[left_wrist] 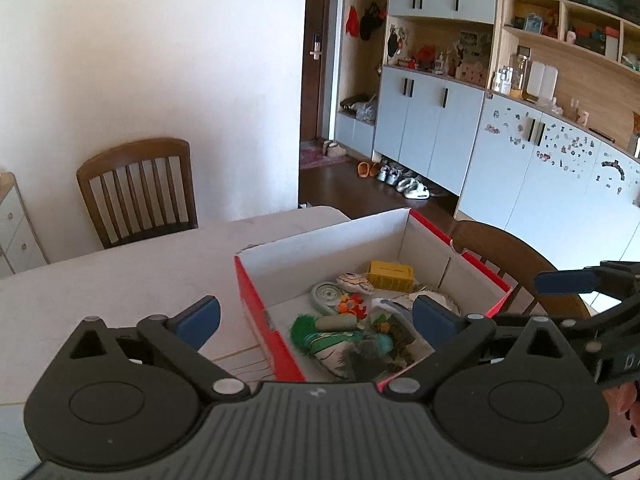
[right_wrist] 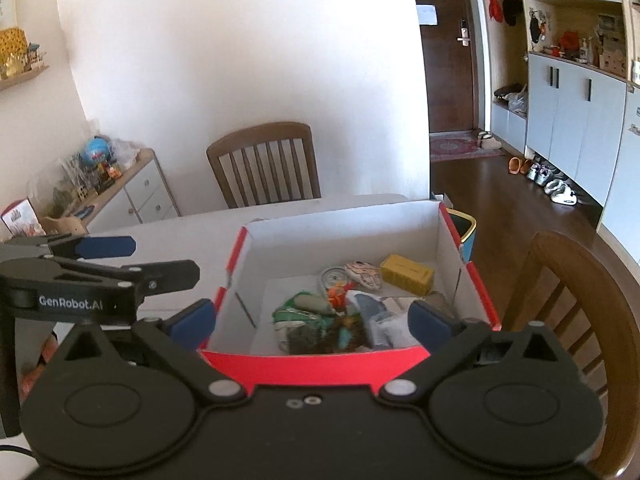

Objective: Organize objects
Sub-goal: 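Withdraw both tools from the shoebox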

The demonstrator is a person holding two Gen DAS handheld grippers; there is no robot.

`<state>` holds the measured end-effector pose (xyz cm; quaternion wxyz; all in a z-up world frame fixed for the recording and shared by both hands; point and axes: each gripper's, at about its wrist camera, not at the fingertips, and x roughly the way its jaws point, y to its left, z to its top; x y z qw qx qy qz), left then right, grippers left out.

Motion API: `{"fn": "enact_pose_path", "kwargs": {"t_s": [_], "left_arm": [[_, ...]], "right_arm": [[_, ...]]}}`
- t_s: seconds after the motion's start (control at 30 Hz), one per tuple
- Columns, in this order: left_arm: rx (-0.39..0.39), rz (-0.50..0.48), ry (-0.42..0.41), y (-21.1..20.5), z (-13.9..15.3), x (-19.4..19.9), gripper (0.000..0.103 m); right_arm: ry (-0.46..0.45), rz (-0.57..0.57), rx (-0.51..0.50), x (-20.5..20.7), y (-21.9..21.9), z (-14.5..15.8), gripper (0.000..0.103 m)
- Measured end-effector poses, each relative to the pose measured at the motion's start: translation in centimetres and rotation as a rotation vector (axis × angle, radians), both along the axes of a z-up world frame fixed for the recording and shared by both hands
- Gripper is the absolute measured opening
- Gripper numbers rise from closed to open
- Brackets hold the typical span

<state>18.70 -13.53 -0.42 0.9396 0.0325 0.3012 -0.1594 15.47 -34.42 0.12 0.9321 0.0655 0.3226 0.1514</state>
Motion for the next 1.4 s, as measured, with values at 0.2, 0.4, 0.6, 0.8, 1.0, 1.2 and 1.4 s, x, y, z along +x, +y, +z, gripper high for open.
{"fn": "enact_pose_path", "kwargs": {"t_s": [0.2, 0.4, 0.6, 0.8, 1.0, 1.2, 1.4], "left_arm": [[-0.028, 0.001, 0.01, 2.4, 0.1, -2.0, 0.103], [-0.021, 0.001, 0.029, 4.1, -0.3, -3.4, 0.103], [0.01, -0.014, 0.021, 5.3, -0.9, -4.8, 0.103], [0.01, -0.015, 0.026, 6.7, -1.4, -5.4, 0.103], [-0.002, -0.008, 0.036, 7.8, -2.0, -5.5, 0.103], [-0.003, 0.009, 0.031, 8.9, -2.4, -5.5, 0.103], [-0.026, 0.046, 0.047, 11.6, -2.9, -5.2, 0.103]], "right_arm": [[-0.001, -0.039, 0.017, -2.2, 1.4, 0.0, 0.102], [-0.002, -0.06, 0.02, -3.9, 3.1, -0.3, 0.102], [-0.038, -0.062, -0.036, -5.4, 5.5, -0.3, 0.102], [-0.05, -0.073, -0.032, -6.4, 6.8, -0.4, 0.102], [-0.039, -0.097, -0.021, -6.7, 7.6, -0.9, 0.102], [-0.027, -0.109, -0.017, -7.0, 8.4, -1.2, 0.102], [-0.01, -0.096, -0.027, -6.8, 9.5, -1.4, 0.102]]}}
